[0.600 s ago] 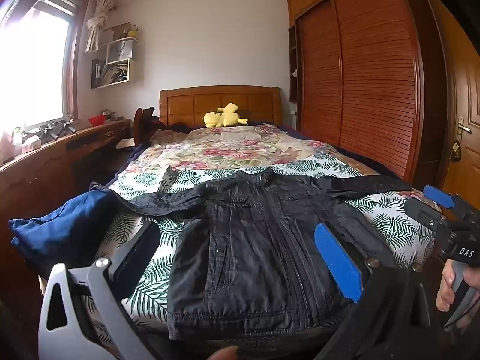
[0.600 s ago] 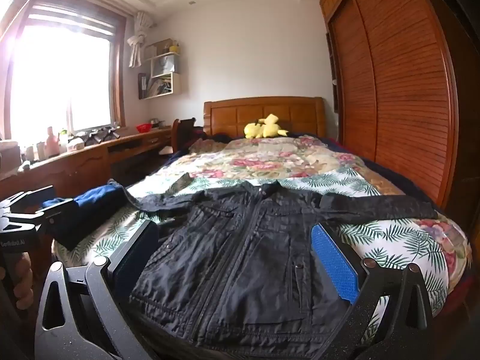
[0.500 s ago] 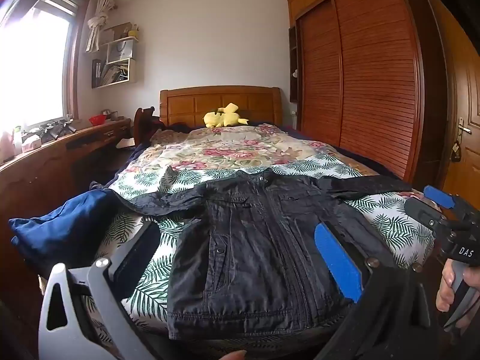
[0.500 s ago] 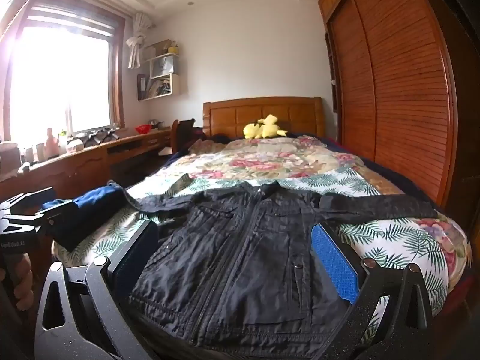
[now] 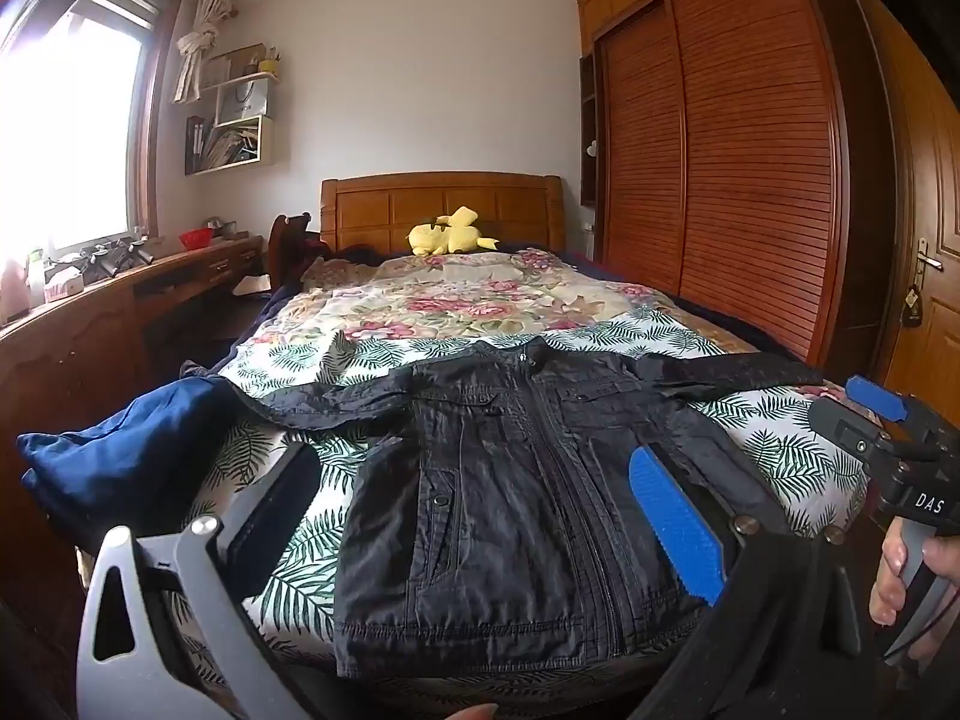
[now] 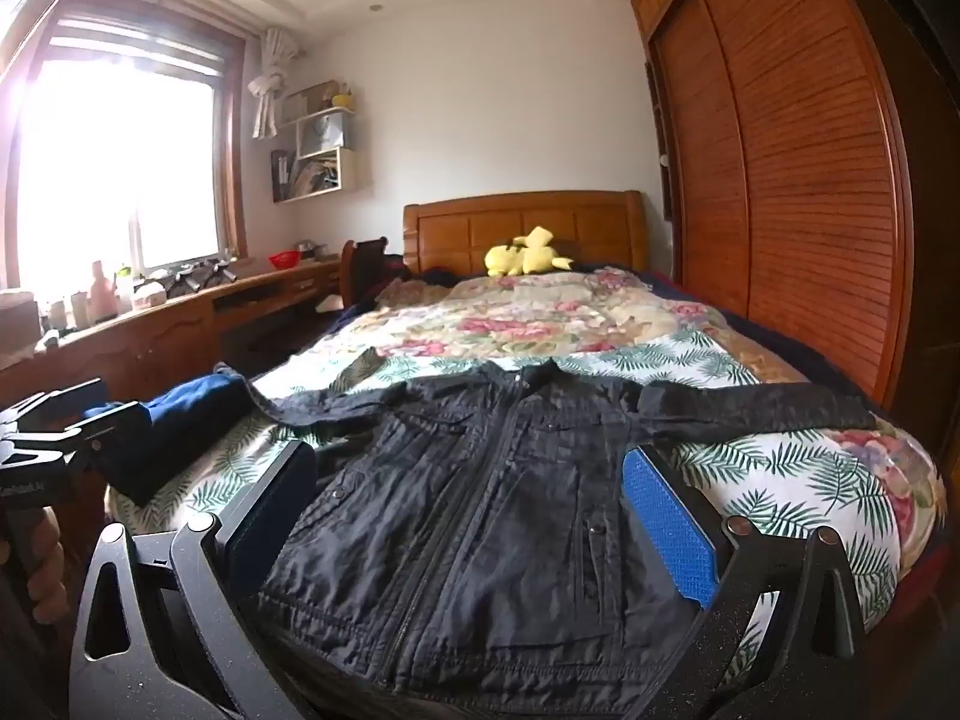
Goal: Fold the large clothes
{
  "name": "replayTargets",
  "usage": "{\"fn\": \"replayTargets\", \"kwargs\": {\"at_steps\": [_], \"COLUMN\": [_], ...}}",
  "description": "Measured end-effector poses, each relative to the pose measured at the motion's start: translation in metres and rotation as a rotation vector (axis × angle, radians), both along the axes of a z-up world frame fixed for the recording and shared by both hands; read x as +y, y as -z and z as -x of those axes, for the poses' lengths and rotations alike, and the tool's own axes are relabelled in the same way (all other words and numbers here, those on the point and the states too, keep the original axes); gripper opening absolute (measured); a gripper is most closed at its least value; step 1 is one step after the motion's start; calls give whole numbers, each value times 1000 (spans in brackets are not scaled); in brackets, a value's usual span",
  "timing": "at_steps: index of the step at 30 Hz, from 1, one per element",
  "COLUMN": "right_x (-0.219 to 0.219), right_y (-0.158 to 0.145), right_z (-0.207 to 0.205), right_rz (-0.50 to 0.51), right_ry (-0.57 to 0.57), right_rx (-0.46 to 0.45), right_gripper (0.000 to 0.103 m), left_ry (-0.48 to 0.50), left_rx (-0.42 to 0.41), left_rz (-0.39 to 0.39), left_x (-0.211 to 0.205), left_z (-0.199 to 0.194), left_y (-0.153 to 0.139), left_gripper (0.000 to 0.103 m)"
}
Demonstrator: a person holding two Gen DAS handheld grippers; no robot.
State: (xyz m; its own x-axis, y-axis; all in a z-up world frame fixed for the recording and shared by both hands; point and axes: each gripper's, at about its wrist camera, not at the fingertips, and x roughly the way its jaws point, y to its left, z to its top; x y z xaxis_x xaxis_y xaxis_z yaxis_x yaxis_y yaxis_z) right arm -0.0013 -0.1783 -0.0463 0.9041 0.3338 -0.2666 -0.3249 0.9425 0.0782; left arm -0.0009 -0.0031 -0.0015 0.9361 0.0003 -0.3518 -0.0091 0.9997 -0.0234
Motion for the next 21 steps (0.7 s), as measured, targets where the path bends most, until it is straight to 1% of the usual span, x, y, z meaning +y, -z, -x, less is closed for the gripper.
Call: {"fn": "replayTargets", "kwargs": {"at_steps": [21], "right_x": [-1], "right_y": [0], "right_z": [0], "right_rz": [-6], "right_ry": [-1], "right_rx": [-1], "right_gripper": [103], "left_ry": [-5], "left_rx": [-16], "left_rz": [-9], "left_x": [-4], "left_z": [6], "left_y": [-7], "left_gripper": [103]}}
